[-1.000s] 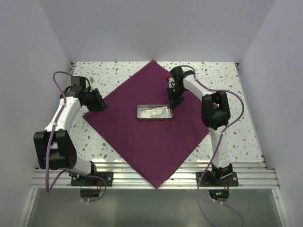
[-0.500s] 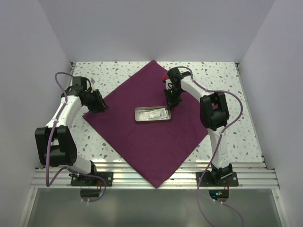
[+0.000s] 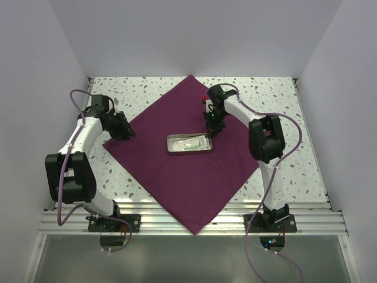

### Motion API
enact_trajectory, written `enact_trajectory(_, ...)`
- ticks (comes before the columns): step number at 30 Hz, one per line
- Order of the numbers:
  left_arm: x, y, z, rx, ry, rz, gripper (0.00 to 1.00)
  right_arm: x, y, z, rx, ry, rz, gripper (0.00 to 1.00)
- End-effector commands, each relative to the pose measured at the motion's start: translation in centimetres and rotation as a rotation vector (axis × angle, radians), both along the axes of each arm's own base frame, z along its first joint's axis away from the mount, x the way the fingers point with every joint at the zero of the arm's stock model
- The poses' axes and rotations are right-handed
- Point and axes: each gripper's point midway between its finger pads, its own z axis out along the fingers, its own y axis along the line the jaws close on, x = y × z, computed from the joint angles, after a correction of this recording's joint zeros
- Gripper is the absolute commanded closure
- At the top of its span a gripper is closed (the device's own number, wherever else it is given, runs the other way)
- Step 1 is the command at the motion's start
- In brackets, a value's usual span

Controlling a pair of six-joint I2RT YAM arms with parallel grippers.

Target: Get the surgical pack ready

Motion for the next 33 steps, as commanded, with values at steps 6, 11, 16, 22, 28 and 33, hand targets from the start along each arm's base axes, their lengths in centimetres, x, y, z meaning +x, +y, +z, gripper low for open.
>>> enact_trajectory(6, 1.2, 5.6, -2.9, 0.134, 0.072, 0.094, 0.71, -1.7, -0.7, -0.3, -0.043, 0.046, 0.011, 1.00)
enact_trajectory(11, 1.6, 9.0, -5.5, 0.171, 0.149, 0.167, 0.84, -2.0, -0.8, -0.3, -0.043, 0.053, 0.012, 1.00)
enact_trajectory(16, 2.1, 11.5, -7.8, 0.199, 0.199, 0.209, 0.88, -2.1, -0.7, -0.3, -0.039, 0.055, 0.014, 1.00)
enact_trajectory(22, 2.3, 14.5, -10.1, 0.221, 0.256, 0.271, 0.91, -2.1, -0.8, -0.3, -0.044, 0.053, 0.016, 1.00)
enact_trajectory(28, 1.3, 16.5, -11.1, 0.227, 0.300, 0.312, 0.92, -2.4, -0.9, -0.5, -0.049, 0.059, 0.020, 1.00)
enact_trajectory(33, 0.9, 16.5, -10.1, 0.214, 0.278, 0.330, 0.92, -2.1, -0.9, -0.7, -0.056, 0.060, 0.022, 1.00)
